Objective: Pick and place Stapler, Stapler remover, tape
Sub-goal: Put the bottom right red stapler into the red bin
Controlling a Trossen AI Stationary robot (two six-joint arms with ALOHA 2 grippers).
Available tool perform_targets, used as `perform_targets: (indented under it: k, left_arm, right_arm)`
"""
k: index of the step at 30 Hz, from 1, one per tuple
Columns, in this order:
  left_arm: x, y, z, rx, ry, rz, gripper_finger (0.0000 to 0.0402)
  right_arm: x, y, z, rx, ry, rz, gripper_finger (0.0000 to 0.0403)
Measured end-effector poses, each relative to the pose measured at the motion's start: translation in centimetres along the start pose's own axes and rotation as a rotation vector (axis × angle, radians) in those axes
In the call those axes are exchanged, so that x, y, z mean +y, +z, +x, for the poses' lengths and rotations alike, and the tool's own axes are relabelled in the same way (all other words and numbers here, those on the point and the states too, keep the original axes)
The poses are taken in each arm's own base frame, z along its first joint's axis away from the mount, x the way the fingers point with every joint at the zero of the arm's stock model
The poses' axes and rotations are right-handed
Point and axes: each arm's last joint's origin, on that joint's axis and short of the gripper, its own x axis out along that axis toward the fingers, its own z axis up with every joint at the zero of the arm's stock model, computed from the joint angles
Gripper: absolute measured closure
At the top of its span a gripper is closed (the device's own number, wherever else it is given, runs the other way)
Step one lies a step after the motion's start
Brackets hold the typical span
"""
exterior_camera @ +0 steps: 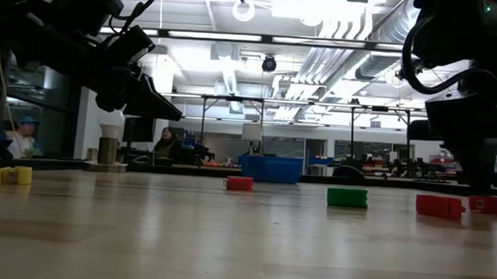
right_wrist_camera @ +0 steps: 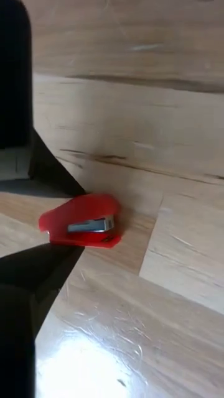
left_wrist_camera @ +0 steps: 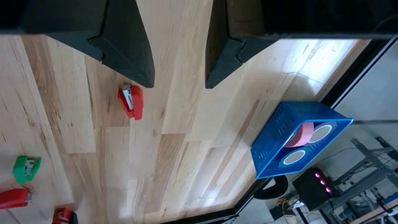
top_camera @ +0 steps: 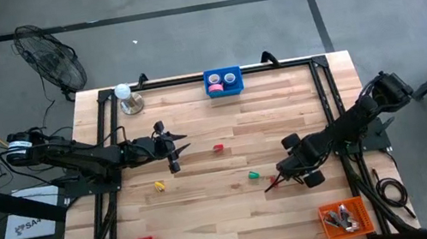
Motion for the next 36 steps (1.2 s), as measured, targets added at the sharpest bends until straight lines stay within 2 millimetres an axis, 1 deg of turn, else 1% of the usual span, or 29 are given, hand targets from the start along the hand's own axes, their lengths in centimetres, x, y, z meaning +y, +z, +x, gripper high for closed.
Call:
perform_targets:
  k: [6, 12, 17, 24, 31, 36]
  left_arm:
    - [0.0, 0.0, 0.0, 0.000, 0.000, 0.000, 0.0263]
    - [0.0, 0.0, 0.0, 0.000, 0.000, 0.000, 0.0263]
    - [0.0, 0.0, 0.0, -0.001, 0.000, -0.001, 0.0263]
    - [0.0, 0.0, 0.0, -0.002, 0.000, -0.001, 0.0263]
    - [0.0, 0.2, 0.0, -0.016, 0.000, -0.007, 0.0263]
    - [0.0, 0.4, 0.0, -0.046, -0.025, -0.017, 0.0263]
  right_arm:
    - [0.1, 0.1, 0.0, -0.010, 0.019, 0.021, 0.0332]
    - [0.1, 0.6, 0.0, -0.062, 0.027, 0.096, 0.0354]
    - [0.1, 1.6, -0.2, -0.164, 0.022, 0.186, 0.0355]
    - [-0.3, 2.8, -0.5, -0.308, -0.081, 0.246, 0.0355]
    - [-1.6, 3.8, -0.8, -0.430, -0.194, 0.312, 0.0356]
    - [-2.7, 5.1, -1.5, -0.570, -0.275, 0.308, 0.0356]
